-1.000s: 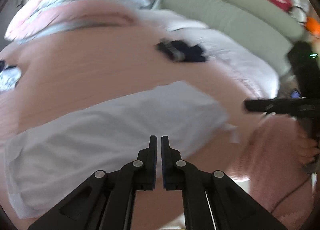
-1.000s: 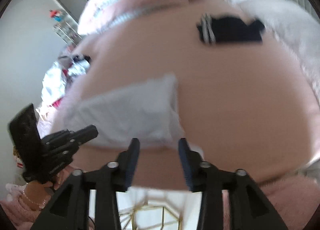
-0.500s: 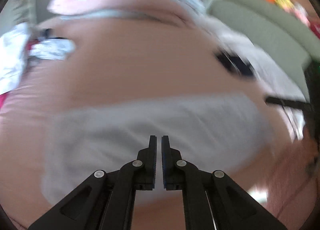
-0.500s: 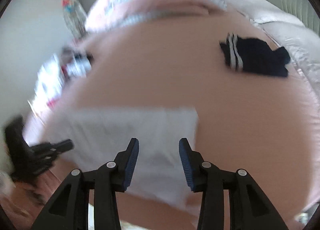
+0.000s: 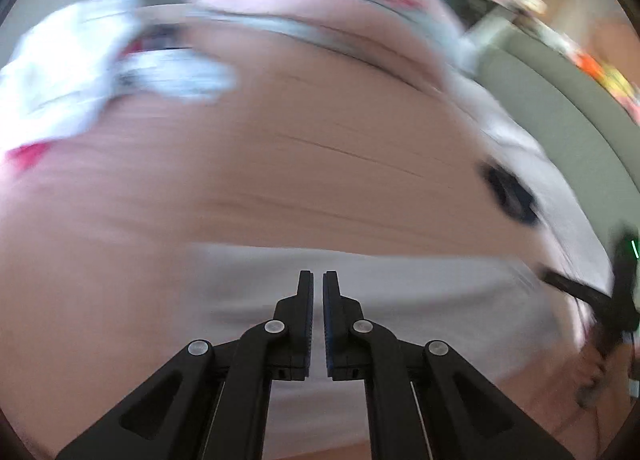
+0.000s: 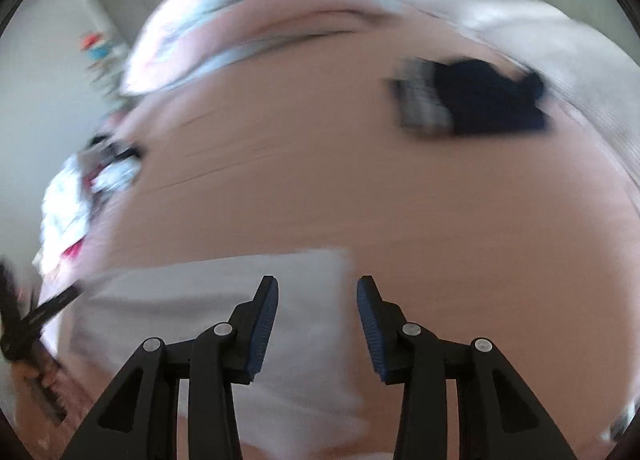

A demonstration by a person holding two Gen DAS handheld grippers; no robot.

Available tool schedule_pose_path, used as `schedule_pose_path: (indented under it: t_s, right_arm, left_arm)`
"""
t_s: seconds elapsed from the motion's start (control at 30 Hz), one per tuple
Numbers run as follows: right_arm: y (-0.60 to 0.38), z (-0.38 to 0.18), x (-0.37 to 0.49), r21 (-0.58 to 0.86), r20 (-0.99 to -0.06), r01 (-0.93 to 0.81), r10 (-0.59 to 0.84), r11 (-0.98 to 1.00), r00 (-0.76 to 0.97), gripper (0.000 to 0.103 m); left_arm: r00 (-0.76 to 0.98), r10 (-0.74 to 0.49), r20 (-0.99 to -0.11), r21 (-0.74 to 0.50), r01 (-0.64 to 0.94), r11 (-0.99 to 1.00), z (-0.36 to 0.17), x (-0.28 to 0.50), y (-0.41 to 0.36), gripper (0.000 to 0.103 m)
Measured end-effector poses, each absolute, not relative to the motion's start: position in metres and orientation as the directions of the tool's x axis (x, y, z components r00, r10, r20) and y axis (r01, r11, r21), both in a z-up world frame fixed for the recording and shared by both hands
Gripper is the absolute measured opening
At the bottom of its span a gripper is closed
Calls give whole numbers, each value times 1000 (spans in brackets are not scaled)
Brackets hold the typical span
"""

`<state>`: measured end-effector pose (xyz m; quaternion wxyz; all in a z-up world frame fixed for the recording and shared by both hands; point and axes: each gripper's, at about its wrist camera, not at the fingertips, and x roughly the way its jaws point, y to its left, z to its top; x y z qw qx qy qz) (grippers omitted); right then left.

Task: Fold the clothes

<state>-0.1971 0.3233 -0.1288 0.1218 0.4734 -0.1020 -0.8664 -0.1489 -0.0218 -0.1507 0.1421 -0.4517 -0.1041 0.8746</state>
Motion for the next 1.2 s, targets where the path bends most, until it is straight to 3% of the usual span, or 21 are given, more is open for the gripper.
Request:
schedule_pose_path:
  t_s: [0.13,0.17,0.27,0.37,0.43,0.6,0.77,0.93,1.0,1.17,1.2]
  right_arm:
    - [249,-153,-205,253,-849,263,-344,-931,-402,40]
    - [240,-166,-204,194,-881,275,-290,-942,-375,38]
    - [251,-166,-198,125,-879,301,-246,-945,-409,38]
    - [285,-155,-195,150,-870,194,-223,-969,-441,40]
    - [294,-149,-190,162,-864,172,-224,-972,-450,41]
    - [248,-133,-157,193,-828,408,-371,-892,-421,41]
    - [207,-161,-137,47,-880,507,-275,-861,-386,41]
    - [219,-167,-140,139,-899,503,-322,-853,-298,41]
    - [229,-162,-145,186,-878,464,-359,-866,-318,41]
    - [212,-161,-142,108,-873,507,-326,-855,-364,41]
    - [207,-160,-145,82,-873,503,-306,-860,-380,41]
  left_arm:
    - [-420,349,-838,-275,-227,-934,-184,-174,34,3]
    - [-398,333,-855,-264,-219,-939,-190,-180,35,3]
    - [-462,279,-842,-263,-100,-960,-180,-185,-8,3]
    - [-483,193,-854,-242,42,-969,-170,-174,-46,3]
    - [-471,294,-832,-304,-57,-951,-159,-156,-40,4]
    - [-391,365,-845,-224,-360,-906,-151,-82,12,5]
    - [-370,276,-887,-132,-370,-920,-178,-70,26,10]
    - [-285,276,-918,-180,-323,-929,-168,-57,-3,10]
    - [-338,265,-903,-146,-339,-929,-157,-51,-5,11]
    - [-437,321,-840,-160,-367,-916,-143,-54,7,13]
    - [-463,323,-825,-154,-365,-918,-140,-59,11,17]
